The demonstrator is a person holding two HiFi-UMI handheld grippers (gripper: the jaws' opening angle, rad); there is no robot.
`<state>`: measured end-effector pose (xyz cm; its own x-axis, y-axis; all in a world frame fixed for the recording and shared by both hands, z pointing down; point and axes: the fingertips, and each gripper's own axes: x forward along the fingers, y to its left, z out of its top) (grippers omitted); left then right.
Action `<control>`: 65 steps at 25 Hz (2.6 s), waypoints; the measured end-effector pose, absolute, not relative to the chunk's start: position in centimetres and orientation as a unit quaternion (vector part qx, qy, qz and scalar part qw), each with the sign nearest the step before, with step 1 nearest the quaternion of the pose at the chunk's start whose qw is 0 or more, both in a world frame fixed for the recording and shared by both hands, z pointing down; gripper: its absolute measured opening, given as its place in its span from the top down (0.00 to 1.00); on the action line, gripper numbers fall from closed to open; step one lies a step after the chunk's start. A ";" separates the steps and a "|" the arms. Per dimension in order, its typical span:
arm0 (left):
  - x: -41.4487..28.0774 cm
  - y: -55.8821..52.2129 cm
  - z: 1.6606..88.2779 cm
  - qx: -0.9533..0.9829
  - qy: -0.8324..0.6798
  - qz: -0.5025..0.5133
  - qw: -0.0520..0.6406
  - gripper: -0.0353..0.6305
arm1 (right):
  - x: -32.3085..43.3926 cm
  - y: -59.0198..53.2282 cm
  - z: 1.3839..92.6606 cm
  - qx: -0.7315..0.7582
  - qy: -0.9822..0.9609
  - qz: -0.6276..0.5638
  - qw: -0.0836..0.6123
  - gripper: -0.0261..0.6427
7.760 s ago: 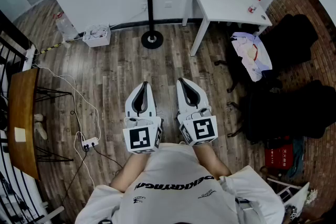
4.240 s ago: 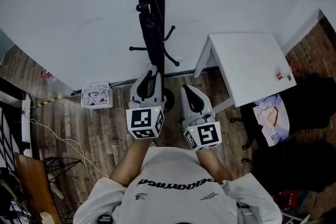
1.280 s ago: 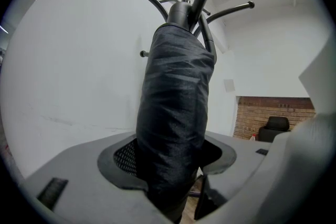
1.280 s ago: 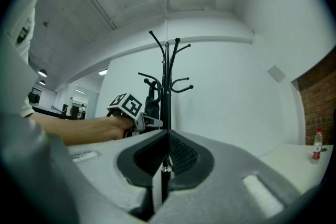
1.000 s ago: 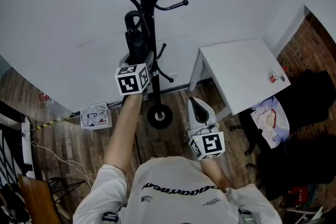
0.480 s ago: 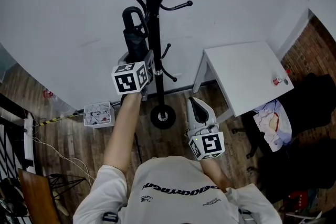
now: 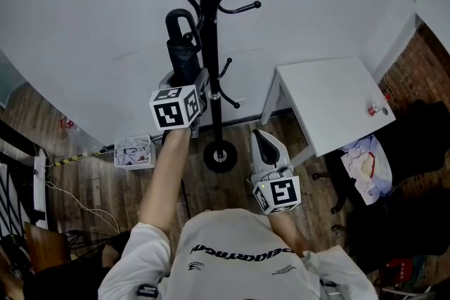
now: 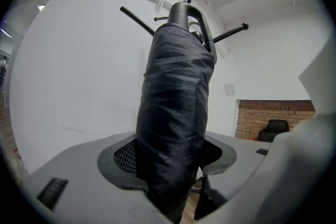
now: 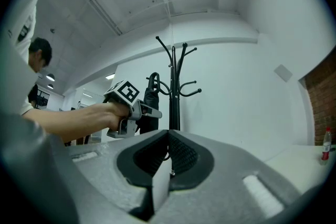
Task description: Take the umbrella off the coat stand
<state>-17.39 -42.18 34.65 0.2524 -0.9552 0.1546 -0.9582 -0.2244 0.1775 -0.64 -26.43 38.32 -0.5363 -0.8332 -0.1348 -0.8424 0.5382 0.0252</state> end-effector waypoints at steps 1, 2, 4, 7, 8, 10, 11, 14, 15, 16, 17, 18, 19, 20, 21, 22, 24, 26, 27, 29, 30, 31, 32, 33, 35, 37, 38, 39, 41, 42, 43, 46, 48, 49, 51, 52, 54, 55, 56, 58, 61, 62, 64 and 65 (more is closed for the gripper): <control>-17.4 -42.0 34.5 0.783 -0.611 0.005 0.118 0.55 | -0.7 -26.4 38.3 -0.478 0.876 0.044 0.053 0.96; -17.4 -41.7 34.4 0.782 -0.611 0.002 0.118 0.55 | -0.8 -26.3 38.2 -0.477 0.876 0.046 0.053 0.96; -17.5 -41.1 34.3 0.782 -0.612 -0.001 0.118 0.55 | -0.9 -26.0 38.0 -0.476 0.876 0.049 0.053 0.96; -17.3 -40.4 34.1 0.782 -0.612 -0.004 0.118 0.55 | -0.9 -25.9 37.9 -0.475 0.877 0.049 0.053 0.96; -17.2 -40.2 34.0 0.783 -0.611 -0.005 0.118 0.55 | -1.0 -25.9 37.9 -0.474 0.877 0.049 0.052 0.96; -17.2 -39.6 33.8 0.782 -0.612 -0.009 0.118 0.55 | -1.2 -25.8 37.9 -0.472 0.879 0.050 0.050 0.96; -17.2 -39.3 33.8 0.782 -0.612 -0.011 0.117 0.55 | -1.4 -25.7 37.9 -0.471 0.879 0.049 0.049 0.96; -16.9 -38.4 33.7 0.783 -0.612 -0.015 0.113 0.55 | -1.5 -25.6 38.1 -0.470 0.880 0.044 0.048 0.96; -16.8 -38.0 33.7 0.783 -0.612 -0.016 0.112 0.55 | -1.5 -25.5 38.2 -0.470 0.880 0.044 0.048 0.96; -16.7 -37.6 33.7 0.783 -0.611 -0.017 0.110 0.55 | -1.5 -25.3 38.2 -0.469 0.881 0.045 0.048 0.96; -16.6 -37.2 33.7 0.784 -0.611 -0.017 0.108 0.55 | -1.6 -25.2 38.2 -0.469 0.881 0.044 0.049 0.96; -16.5 -36.7 33.7 0.784 -0.612 -0.018 0.106 0.55 | -1.6 -25.0 38.3 -0.469 0.881 0.043 0.049 0.96; -16.4 -36.2 33.7 0.783 -0.613 -0.019 0.104 0.55 | -1.6 -24.8 38.4 -0.469 0.881 0.042 0.048 0.96; -16.4 -35.8 33.8 0.781 -0.615 -0.021 0.103 0.55 | -1.5 -24.6 38.5 -0.469 0.881 0.041 0.048 0.96; -16.5 -35.3 33.9 0.779 -0.618 -0.024 0.103 0.55 | -1.5 -24.5 38.5 -0.470 0.881 0.042 0.047 0.96; -16.5 -35.0 33.9 0.777 -0.620 -0.028 0.104 0.55 | -1.4 -24.4 38.5 -0.469 0.881 0.042 0.047 0.96; -16.5 -34.3 34.0 0.774 -0.623 -0.034 0.105 0.55 | -1.3 -24.3 38.4 -0.471 0.880 0.041 0.047 0.96; -16.3 -33.7 34.4 0.773 -0.624 -0.035 0.107 0.55 | -1.1 -24.2 38.5 -0.475 0.878 0.037 0.047 0.96; -16.2 -33.4 34.7 0.772 -0.625 -0.035 0.109 0.55 | -1.0 -24.1 38.6 -0.477 0.877 0.036 0.047 0.96; -16.2 -32.7 35.3 0.769 -0.628 -0.036 0.113 0.55 | -1.0 -24.1 38.7 -0.478 0.876 0.034 0.046 0.96; -16.2 -32.4 35.5 0.767 -0.630 -0.037 0.113 0.55 | -1.0 -24.0 38.8 -0.478 0.877 0.034 0.046 0.96; -16.1 -32.0 35.7 0.766 -0.632 -0.037 0.113 0.55 | -1.0 -23.9 38.8 -0.477 0.877 0.034 0.045 0.96; -16.0 -31.6 35.9 0.765 -0.633 -0.037 0.113 0.55 | -1.1 -23.8 38.8 -0.477 0.877 0.034 0.045 0.96; -15.9 -31.3 36.0 0.765 -0.634 -0.037 0.112 0.55 | -1.1 -23.7 38.8 -0.477 0.877 0.034 0.045 0.96; -15.6 -30.5 36.3 0.764 -0.634 -0.039 0.111 0.55 | -1.1 -23.5 38.8 -0.476 0.878 0.034 0.045 0.96; -15.3 -29.8 36.5 0.763 -0.635 -0.040 0.109 0.55 | -1.0 -23.4 39.0 -0.477 0.877 0.032 0.045 0.96; -15.1 -29.5 36.6 0.763 -0.636 -0.040 0.108 0.55 | -0.9 -23.4 39.1 -0.477 0.877 0.030 0.045 0.96; -14.9 -29.3 36.8 0.764 -0.636 -0.040 0.106 0.55 | -0.8 -23.4 39.1 -0.478 0.877 0.029 0.046 0.96; -14.5 -28.8 37.1 0.765 -0.634 -0.039 0.103 0.55 | -0.7 -23.3 39.2 -0.480 0.876 0.029 0.046 0.96; -14.3 -28.6 37.2 0.766 -0.633 -0.038 0.103 0.55 | -0.6 -23.3 39.2 -0.480 0.876 0.029 0.045 0.96; -14.1 -28.4 37.4 0.767 -0.632 -0.038 0.103 0.55 | -0.6 -23.3 39.2 -0.479 0.876 0.030 0.045 0.96; -13.4 -27.7 38.0 0.767 -0.632 -0.037 0.107 0.55 | -0.3 -23.2 39.4 -0.479 0.876 0.028 0.045 0.96; -13.1 -27.3 38.5 0.765 -0.633 -0.037 0.110 0.55 | -0.1 -23.1 39.6 -0.480 0.876 0.027 0.044 0.97; -13.0 -27.2 38.7 0.765 -0.634 -0.036 0.110 0.55 | -0.1 -23.1 39.6 -0.481 0.875 0.026 0.044 0.97; -12.7 -26.9 39.0 0.766 -0.633 -0.035 0.109 0.55 | 0.0 -23.2 39.7 -0.481 0.875 0.025 0.043 0.97; -12.5 -26.8 39.2 0.767 -0.631 -0.036 0.108 0.55 | 0.0 -23.3 39.7 -0.481 0.876 0.025 0.043 0.97; -12.2 -26.6 39.5 0.769 -0.630 -0.038 0.106 0.55 | 0.0 -23.4 40.0 -0.480 0.876 0.022 0.041 0.97; -12.1 -26.4 39.7 0.769 -0.630 -0.038 0.105 0.55 | 0.1 -23.4 40.1 -0.480 0.876 0.021 0.041 0.97; -11.9 -26.2 39.9 0.769 -0.630 -0.039 0.103 0.55 | 0.1 -23.4 40.2 -0.479 0.876 0.019 0.040 0.97; -11.7 -25.7 40.2 0.769 -0.630 -0.043 0.101 0.55 | 0.2 -23.4 40.3 -0.479 0.877 0.018 0.040 0.97; -11.4 -25.5 40.6 0.771 -0.627 -0.052 0.100 0.55 | 0.3 -23.6 40.3 -0.479 0.877 0.019 0.037 0.97; -11.3 -25.4 40.8 0.771 -0.627 -0.054 0.099 0.55 | 0.3 -23.7 40.4 -0.478 0.877 0.019 0.035 0.97; -11.2 -25.3 41.2 0.770 -0.629 -0.053 0.096 0.55 | 0.4 -23.9 40.6 -0.478 0.878 0.017 0.032 0.97; -11.1 -25.1 41.4 0.769 -0.630 -0.053 0.094 0.55 | 0.5 -23.9 40.8 -0.478 0.878 0.015 0.031 0.97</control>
